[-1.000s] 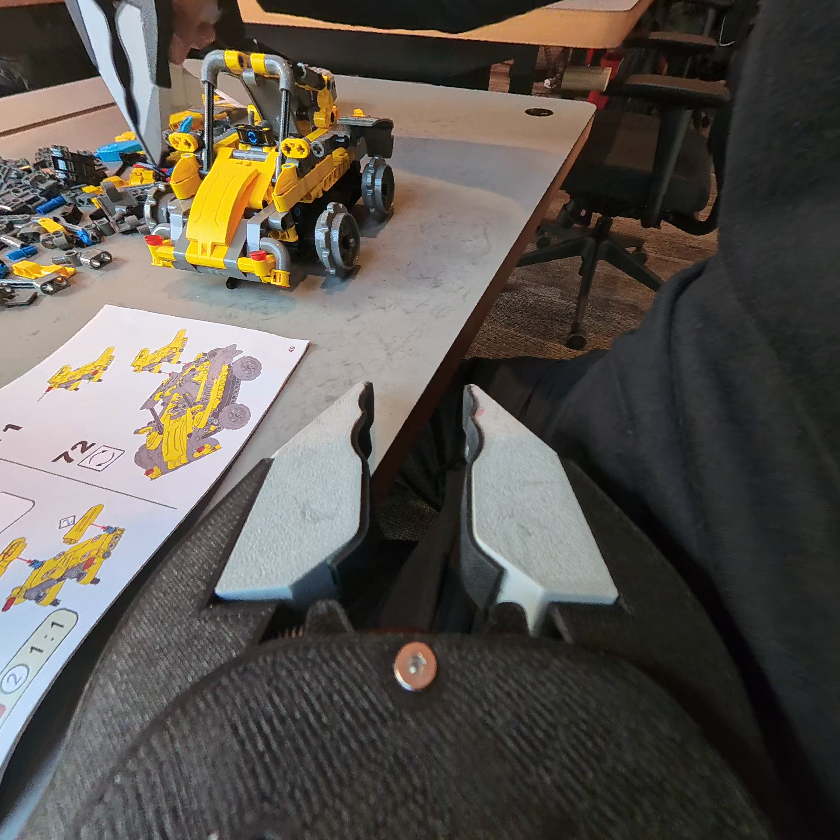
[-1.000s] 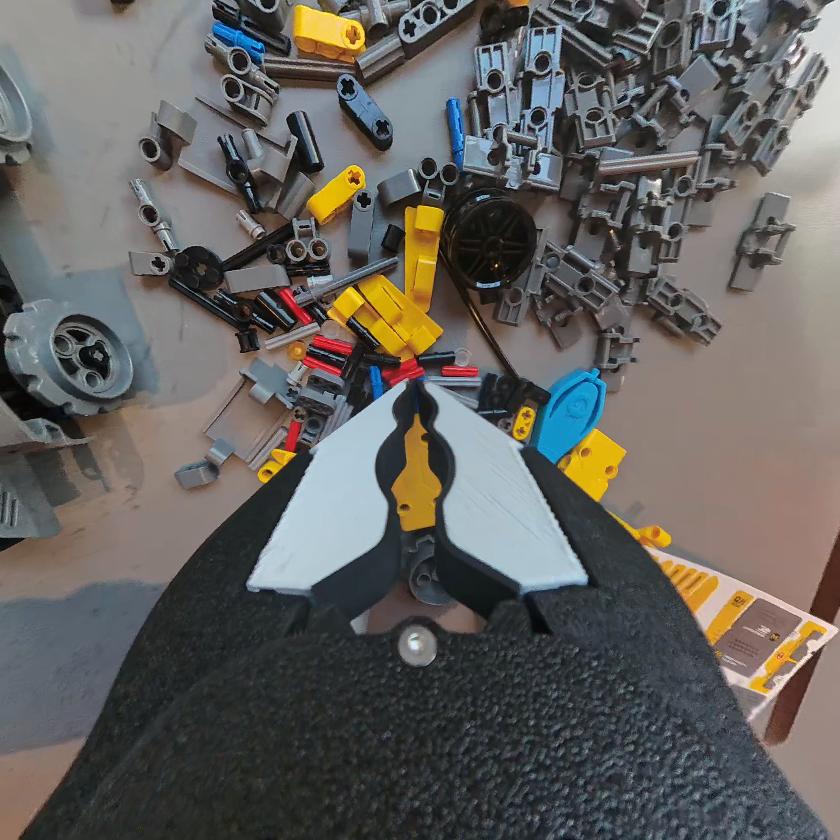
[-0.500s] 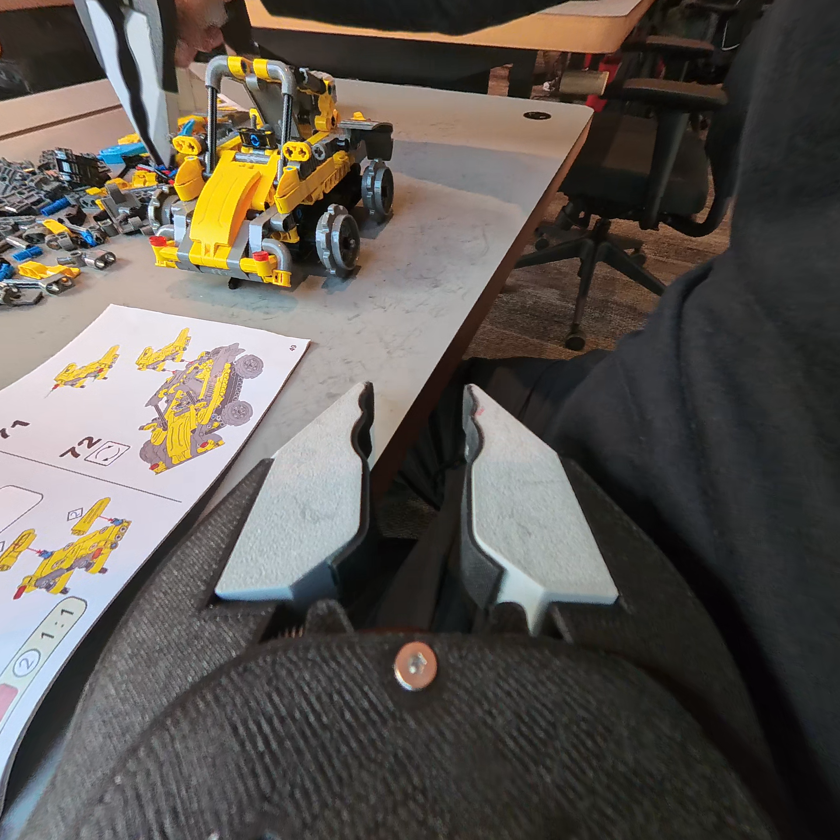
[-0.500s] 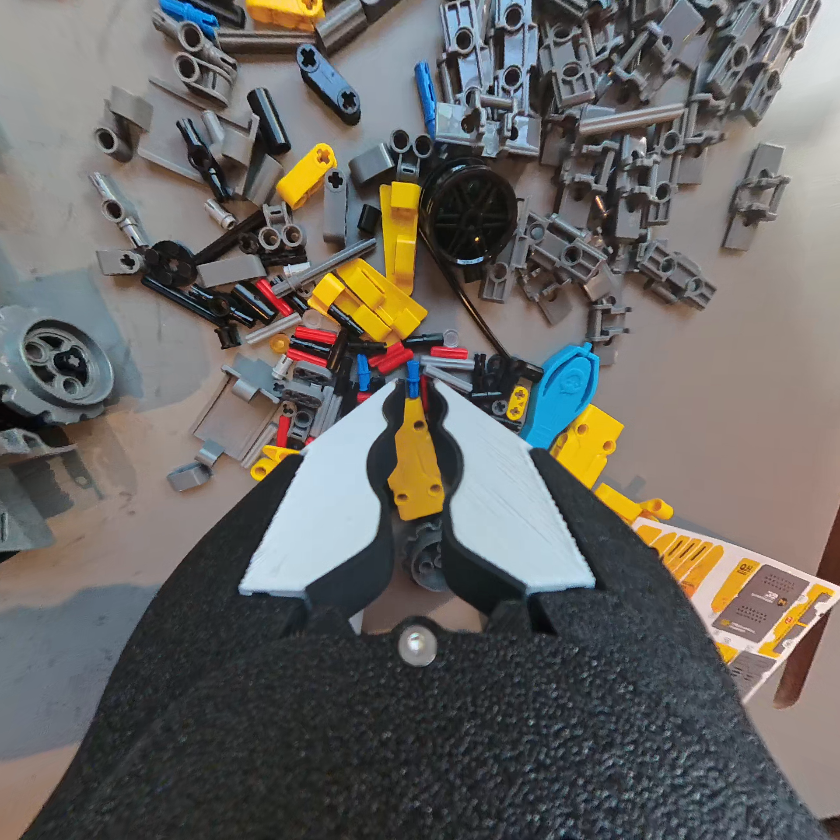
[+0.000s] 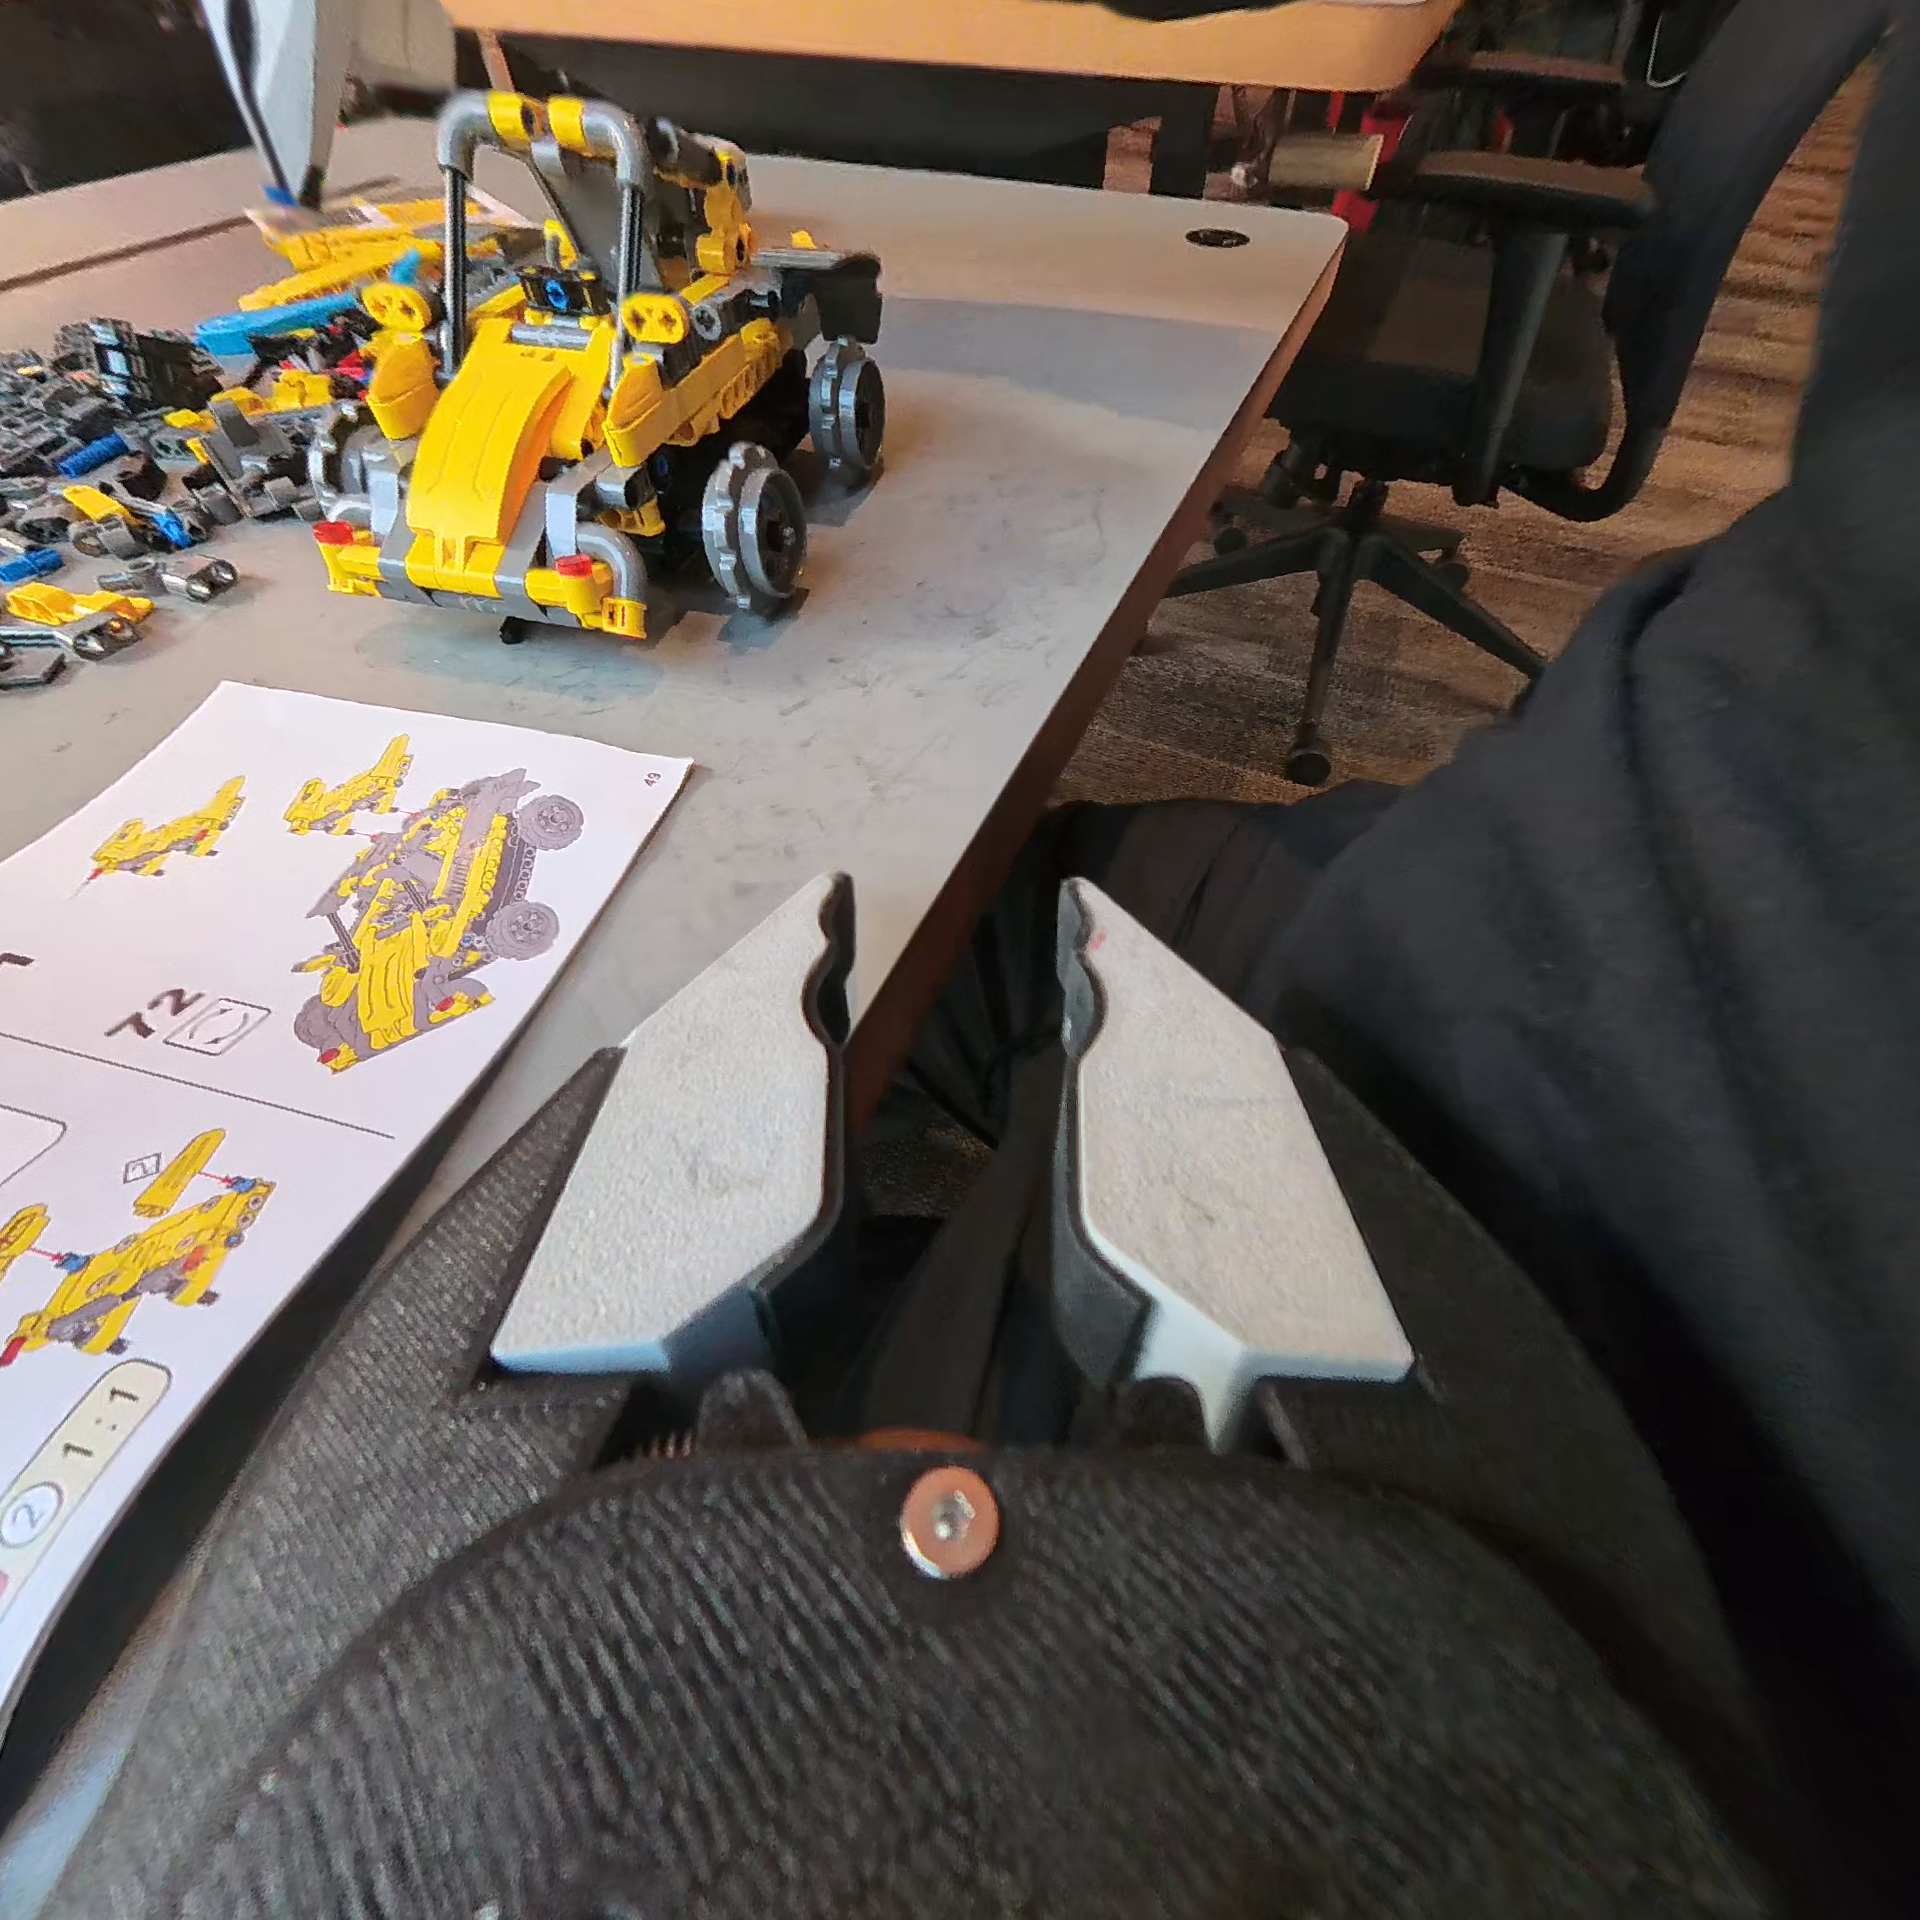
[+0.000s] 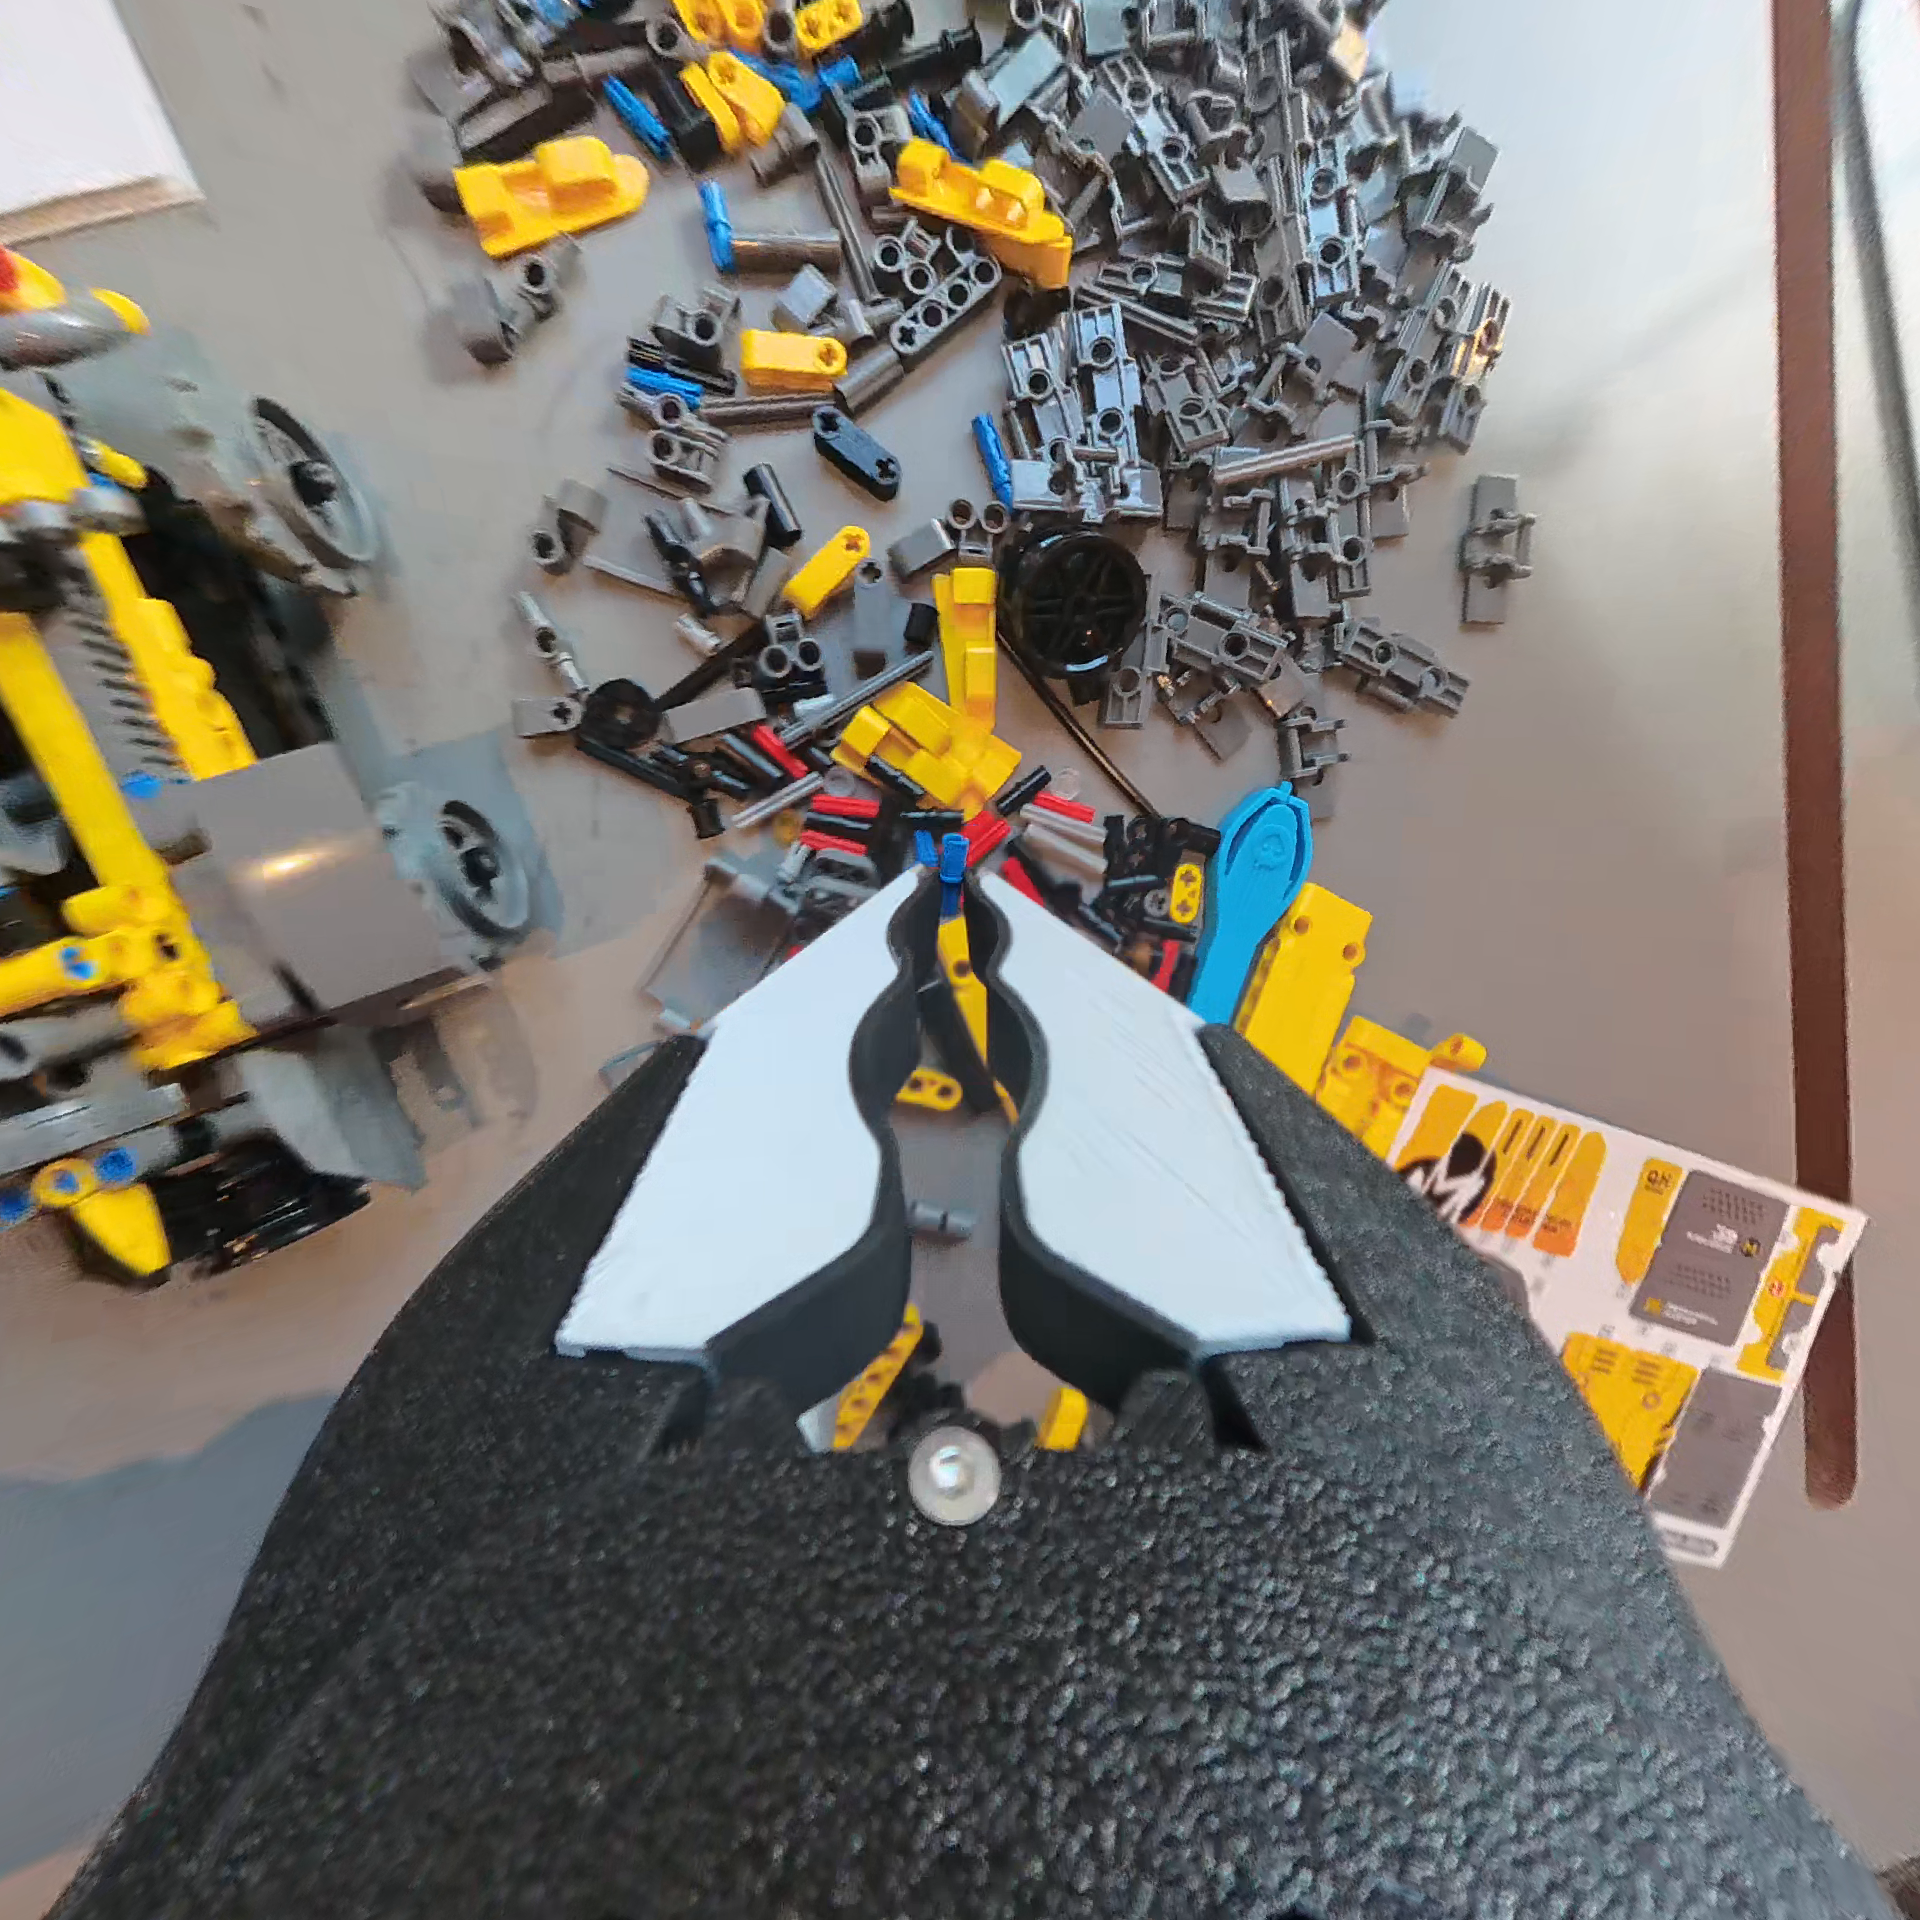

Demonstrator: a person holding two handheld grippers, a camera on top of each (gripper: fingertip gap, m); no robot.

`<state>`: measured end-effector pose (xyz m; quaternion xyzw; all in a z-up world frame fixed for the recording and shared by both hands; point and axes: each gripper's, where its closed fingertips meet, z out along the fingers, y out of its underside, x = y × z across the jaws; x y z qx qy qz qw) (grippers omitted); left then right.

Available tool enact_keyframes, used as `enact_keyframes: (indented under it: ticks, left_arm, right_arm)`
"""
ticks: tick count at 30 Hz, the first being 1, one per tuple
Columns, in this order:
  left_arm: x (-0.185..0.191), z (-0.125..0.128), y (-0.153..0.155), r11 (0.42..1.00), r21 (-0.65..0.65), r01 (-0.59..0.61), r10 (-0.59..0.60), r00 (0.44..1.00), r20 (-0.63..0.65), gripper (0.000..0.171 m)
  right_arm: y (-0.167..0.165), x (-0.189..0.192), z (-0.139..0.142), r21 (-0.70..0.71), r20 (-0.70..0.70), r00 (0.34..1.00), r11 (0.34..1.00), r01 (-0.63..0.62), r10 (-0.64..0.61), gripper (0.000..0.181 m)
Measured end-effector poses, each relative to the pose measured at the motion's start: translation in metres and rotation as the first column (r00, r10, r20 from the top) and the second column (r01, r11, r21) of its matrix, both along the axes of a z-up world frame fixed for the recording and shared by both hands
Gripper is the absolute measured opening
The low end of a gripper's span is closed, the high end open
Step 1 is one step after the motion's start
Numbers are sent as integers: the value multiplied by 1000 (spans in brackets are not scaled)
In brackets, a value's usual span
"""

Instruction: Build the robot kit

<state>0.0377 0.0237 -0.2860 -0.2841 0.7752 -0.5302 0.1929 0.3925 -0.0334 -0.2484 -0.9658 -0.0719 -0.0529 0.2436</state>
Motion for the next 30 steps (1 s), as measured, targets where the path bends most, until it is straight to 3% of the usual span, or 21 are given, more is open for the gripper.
enact_keyframes:
  ticks: [6, 12, 17, 25, 30]
  left_arm:
    - [-7, -2, 2, 1000, 4, 15, -15, 1000, -26, 36]
    - [-13, -3, -4, 999, 1, 42, -42, 998, -40, 36]
    - [-16, -8, -11, 998, 32, 62, -61, 997, -36, 36]
    - [-17, -11, -12, 996, 57, 64, -62, 997, -35, 36]
    - [-18, -12, -15, 996, 54, 73, -71, 997, -39, 36]
  right_arm:
    - [-40, -35, 9, 15, -17, 997, 997, 77, -76, 2]
    - [-100, -75, -31, -132, -27, 991, 983, 130, -134, 2]
    - [-119, -86, -56, -182, -37, 985, 971, 157, -166, 3]
    - [-121, -87, -21, 16, -66, 970, 971, 237, -236, 9]
    - [-116, -103, 6, 280, -150, 943, 902, 328, -296, 12]
